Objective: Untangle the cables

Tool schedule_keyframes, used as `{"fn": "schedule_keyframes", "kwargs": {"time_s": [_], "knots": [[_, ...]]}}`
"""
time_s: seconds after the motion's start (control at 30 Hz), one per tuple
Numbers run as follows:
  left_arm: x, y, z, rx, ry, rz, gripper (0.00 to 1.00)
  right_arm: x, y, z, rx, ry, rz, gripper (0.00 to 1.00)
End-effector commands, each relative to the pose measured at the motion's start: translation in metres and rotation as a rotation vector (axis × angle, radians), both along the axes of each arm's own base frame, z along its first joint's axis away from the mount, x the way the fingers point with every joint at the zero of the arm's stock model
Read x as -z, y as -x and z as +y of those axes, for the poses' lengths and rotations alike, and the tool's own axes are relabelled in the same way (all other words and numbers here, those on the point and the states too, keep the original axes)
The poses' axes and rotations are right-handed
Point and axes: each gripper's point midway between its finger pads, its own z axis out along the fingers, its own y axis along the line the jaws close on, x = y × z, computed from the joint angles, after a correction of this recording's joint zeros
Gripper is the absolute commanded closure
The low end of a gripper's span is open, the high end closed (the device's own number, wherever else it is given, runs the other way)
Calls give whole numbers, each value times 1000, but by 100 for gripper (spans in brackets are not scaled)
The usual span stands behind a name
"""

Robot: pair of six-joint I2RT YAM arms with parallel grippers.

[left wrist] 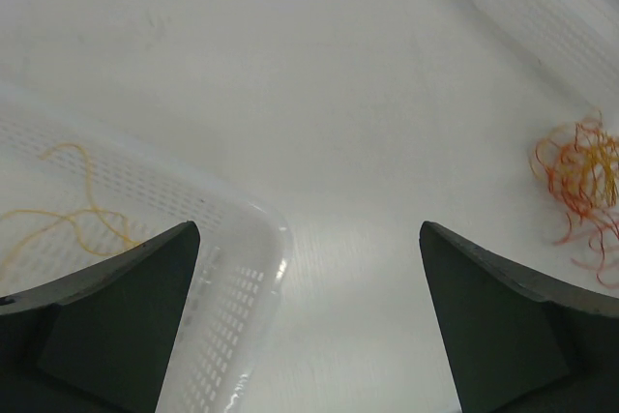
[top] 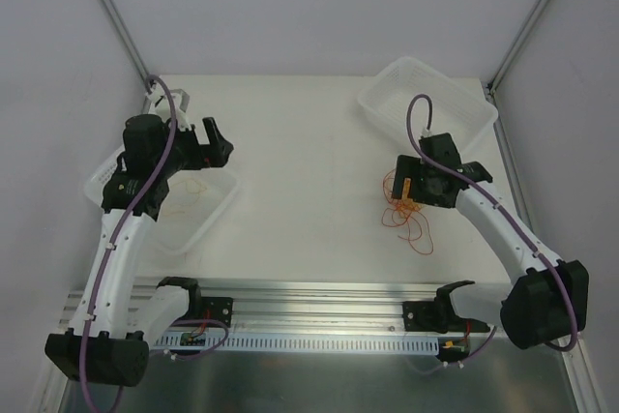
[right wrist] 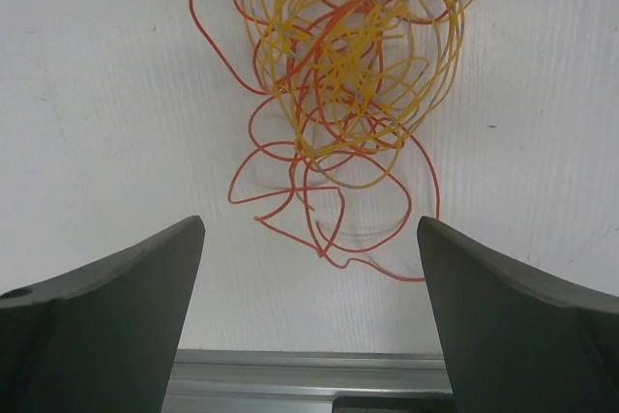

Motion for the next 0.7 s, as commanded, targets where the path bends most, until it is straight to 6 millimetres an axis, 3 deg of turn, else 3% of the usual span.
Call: {"fn": "schedule_keyframes", "kwargs": {"time_s": [0.0, 0.17, 0.2, 0.3, 0.4, 0.43, 0.53, 0.67], "knots": [[29, 23, -45, 222, 38, 80, 1, 20, 1, -4, 45, 12, 57, 4], [63, 44, -94, 364, 35, 191, 1, 48, -12, 18, 5, -66, 89, 9], [67, 45, -99, 376, 38, 206, 1, 61, -9, 27, -13, -89, 137, 9], [80, 50, -117, 411, 27, 258, 1, 77, -10, 62, -88, -141, 174, 17], [88, 53, -130, 435, 7, 287, 1, 79, -3, 113, -204, -197, 198, 27], [89, 52, -133, 436, 5, 294, 1, 73, 2, 136, -254, -221, 194, 31], [91, 53, -138, 440, -3, 299, 1, 62, 13, 170, -349, -254, 203, 31], [88, 50, -144, 418, 21, 305, 1, 32, 11, 171, -390, -228, 151, 27]]}}
